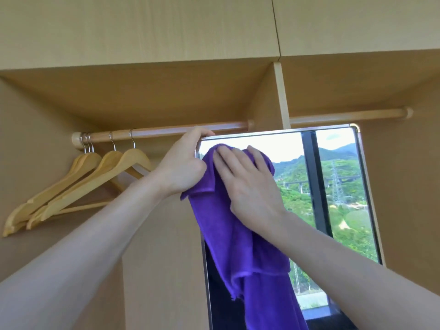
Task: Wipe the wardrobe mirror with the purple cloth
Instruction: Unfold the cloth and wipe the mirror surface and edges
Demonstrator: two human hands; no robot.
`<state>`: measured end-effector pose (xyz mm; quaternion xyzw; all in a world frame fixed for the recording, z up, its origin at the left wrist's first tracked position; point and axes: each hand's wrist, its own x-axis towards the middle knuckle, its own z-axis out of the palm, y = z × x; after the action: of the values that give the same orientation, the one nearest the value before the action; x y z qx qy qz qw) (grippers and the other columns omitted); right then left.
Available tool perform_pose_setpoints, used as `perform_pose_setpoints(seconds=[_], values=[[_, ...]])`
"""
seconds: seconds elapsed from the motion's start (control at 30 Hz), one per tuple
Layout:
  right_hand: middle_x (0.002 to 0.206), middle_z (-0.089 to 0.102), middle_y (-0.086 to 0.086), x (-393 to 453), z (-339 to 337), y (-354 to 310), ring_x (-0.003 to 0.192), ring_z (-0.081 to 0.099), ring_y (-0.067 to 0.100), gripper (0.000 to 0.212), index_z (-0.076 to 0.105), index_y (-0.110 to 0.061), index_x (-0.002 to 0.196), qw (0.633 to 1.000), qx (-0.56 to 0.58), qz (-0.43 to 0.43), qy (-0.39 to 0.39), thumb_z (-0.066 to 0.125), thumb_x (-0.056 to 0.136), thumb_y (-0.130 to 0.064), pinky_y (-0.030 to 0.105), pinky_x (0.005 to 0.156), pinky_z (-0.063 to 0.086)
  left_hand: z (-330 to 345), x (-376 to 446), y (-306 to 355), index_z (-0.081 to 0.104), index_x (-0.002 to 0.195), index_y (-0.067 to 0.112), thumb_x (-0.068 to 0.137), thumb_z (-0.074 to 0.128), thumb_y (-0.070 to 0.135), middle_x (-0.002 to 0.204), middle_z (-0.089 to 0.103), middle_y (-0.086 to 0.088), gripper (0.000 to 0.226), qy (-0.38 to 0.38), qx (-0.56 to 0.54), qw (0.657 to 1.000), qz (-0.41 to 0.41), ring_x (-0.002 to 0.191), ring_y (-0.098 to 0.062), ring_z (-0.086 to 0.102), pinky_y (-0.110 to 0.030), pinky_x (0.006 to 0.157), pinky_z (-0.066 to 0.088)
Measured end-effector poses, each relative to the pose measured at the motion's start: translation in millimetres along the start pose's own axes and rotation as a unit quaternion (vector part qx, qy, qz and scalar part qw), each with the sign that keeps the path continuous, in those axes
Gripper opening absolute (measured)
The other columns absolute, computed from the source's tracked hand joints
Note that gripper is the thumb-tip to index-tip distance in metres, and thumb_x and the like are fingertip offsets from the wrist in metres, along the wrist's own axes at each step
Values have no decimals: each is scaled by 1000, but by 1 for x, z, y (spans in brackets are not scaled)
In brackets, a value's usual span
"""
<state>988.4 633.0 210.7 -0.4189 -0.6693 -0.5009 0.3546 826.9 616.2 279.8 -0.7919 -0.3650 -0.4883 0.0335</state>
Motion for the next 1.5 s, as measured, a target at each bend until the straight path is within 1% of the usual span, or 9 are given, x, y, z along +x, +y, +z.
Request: perform_pose_setpoints(seconds=[0.1,0.33,0.5,0.63,0.8,0.93,1.07,1.27,1.5], values=[[153,43,10,3,-2,28,136,45,31,72,45,-4,147,1000,3,11,7,44,76,-9,51,120,25,3,-2,8,49,119,27,67,46,14,104,52,11,53,-5,36,999,-22,85,-11,53,-27,63,43],[147,51,13,-39,3,117,131,45,32,82,53,-2,141,996,15,78,37,66,60,4,53,117,28,28,1,27,40,118,26,61,50,62,107,43,15,68,36,163,981,-94,113,-17,41,-34,87,38],[146,51,15,-60,6,163,127,49,38,76,52,-1,141,993,19,113,28,61,66,3,55,116,29,44,1,26,25,148,37,65,52,86,143,33,3,100,57,218,968,-108,141,-20,25,-36,102,33],[142,51,16,-75,10,183,124,49,40,72,52,1,138,985,26,167,41,62,66,5,55,116,27,51,3,26,23,146,52,74,62,83,148,26,1,87,68,255,959,-105,144,-20,16,-41,103,34],[138,52,17,-65,4,162,122,48,40,66,51,-1,137,975,49,211,46,58,71,-2,54,114,28,56,7,33,33,149,32,83,65,72,155,30,-2,84,87,349,929,-91,152,-26,10,-53,123,20],[139,52,13,-52,0,122,122,50,37,60,52,-6,133,994,54,91,40,39,75,-12,52,114,30,71,9,51,24,155,13,92,65,44,159,29,-7,81,51,419,906,-14,156,-21,8,-55,127,1],[150,48,10,-56,4,111,132,47,33,68,51,-5,141,998,56,2,6,15,83,-12,52,121,24,99,15,74,3,163,28,80,63,23,163,19,2,103,-6,402,914,58,151,-21,14,-62,124,4],[152,46,11,-63,0,155,133,46,34,80,45,-4,148,995,44,85,-12,60,69,-2,52,121,25,114,30,71,4,162,20,83,71,59,160,16,2,110,-7,406,913,24,150,-22,8,-70,121,0],[154,41,9,-77,6,179,136,39,33,82,40,-6,150,976,44,213,-2,65,72,0,47,123,17,116,27,63,4,160,21,82,72,61,159,15,3,111,6,411,911,39,147,-18,5,-72,119,-5]])
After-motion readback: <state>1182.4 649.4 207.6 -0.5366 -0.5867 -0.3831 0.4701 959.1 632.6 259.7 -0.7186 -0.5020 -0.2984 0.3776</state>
